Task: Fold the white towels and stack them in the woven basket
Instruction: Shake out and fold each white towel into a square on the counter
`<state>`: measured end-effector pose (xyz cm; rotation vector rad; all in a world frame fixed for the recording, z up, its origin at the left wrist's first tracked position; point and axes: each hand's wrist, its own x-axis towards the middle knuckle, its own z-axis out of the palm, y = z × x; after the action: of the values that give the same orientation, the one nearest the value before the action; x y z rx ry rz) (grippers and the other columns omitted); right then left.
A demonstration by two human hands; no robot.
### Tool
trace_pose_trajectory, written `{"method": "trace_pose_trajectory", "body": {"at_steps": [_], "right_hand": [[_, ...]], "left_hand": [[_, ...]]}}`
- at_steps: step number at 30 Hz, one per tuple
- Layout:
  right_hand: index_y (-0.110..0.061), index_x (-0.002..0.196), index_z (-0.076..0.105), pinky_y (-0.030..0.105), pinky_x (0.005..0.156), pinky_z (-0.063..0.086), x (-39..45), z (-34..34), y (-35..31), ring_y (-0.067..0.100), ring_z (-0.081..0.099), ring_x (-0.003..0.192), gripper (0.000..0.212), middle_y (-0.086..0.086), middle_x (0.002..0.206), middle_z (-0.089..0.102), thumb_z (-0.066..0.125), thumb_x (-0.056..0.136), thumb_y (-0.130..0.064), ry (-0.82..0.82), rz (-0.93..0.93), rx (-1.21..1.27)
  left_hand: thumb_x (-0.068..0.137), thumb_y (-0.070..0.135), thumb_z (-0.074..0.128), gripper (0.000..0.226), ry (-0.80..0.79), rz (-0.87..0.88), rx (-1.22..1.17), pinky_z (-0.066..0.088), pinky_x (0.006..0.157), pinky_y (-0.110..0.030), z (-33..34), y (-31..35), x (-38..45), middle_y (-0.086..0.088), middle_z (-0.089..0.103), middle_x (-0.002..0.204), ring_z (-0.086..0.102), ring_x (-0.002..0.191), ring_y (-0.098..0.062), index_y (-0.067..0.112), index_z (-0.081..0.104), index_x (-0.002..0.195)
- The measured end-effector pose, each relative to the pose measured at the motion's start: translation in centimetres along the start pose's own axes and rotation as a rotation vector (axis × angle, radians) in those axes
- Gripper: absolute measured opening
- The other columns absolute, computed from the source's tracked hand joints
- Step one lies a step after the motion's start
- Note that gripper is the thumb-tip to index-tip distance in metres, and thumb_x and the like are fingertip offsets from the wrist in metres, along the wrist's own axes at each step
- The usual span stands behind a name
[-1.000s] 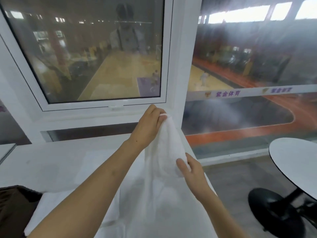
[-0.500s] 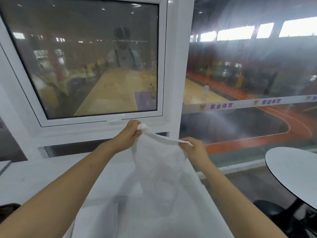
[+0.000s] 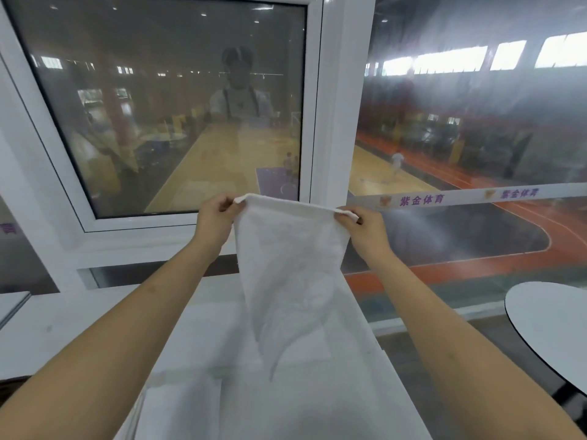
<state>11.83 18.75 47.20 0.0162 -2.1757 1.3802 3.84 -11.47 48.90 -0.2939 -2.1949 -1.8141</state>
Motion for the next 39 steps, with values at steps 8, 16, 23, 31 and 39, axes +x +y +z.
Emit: {"method": "trace_pose_trajectory", "body": {"at_steps": [8,16,23,31,39], "right_hand": [[-0.022,0.091,0.077,0.015,0.073,0.048,-10.6,-3.7,3.3,-0.002,0.066,0.078,0.015,-0.013,0.088,0.075,0.071,0.095,-0.009,-0.167,0.105,-0.039],[-0.018,0.088,0.079,0.016,0.072,0.047,-25.3,-4.9,9.7,0.002,0.067,0.076,0.014,-0.006,0.084,0.077,0.072,0.095,-0.007,-0.297,0.440,-0.031],[-0.029,0.094,0.080,0.032,0.064,0.036,-31.9,-4.1,14.5,0.016,0.048,0.064,0.014,0.003,0.068,0.056,0.077,0.088,-0.041,-0.371,0.618,-0.113],[-0.013,0.080,0.067,0.027,0.061,0.039,-31.4,-0.5,18.4,0.010,0.048,0.062,0.022,-0.008,0.066,0.057,0.067,0.099,-0.025,-0.376,0.701,-0.169],[-0.022,0.062,0.038,0.023,0.052,0.025,-26.8,5.0,24.3,0.009,0.031,0.053,0.046,-0.016,0.050,0.037,0.071,0.094,-0.017,-0.294,0.800,-0.177]], "left_hand": [[0.098,0.018,0.067,0.009,-0.124,-0.037,-0.024,0.056,0.073,-0.024,0.0,-2.5,-11.0,0.008,0.074,0.090,0.067,0.081,-0.006,0.014,0.074,0.094],[0.096,0.003,0.063,0.020,-0.311,-0.335,-0.033,0.052,0.076,-0.028,0.5,-11.8,-26.2,0.002,0.075,0.086,0.068,0.079,-0.012,0.016,0.076,0.088],[0.098,0.017,0.067,0.013,-0.357,-0.594,-0.061,0.052,0.073,-0.029,0.1,-18.5,-34.2,0.003,0.066,0.074,0.060,0.071,-0.008,0.016,0.076,0.089],[0.098,0.022,0.064,0.034,-0.296,-0.744,-0.010,0.058,0.075,-0.046,2.0,-25.2,-34.7,-0.003,0.047,0.066,0.056,0.071,-0.023,0.011,0.054,0.068],[0.098,0.024,0.065,0.043,-0.177,-0.826,0.068,0.058,0.079,-0.058,4.2,-31.1,-31.0,-0.008,0.050,0.064,0.059,0.067,-0.025,0.021,0.049,0.059]]}}
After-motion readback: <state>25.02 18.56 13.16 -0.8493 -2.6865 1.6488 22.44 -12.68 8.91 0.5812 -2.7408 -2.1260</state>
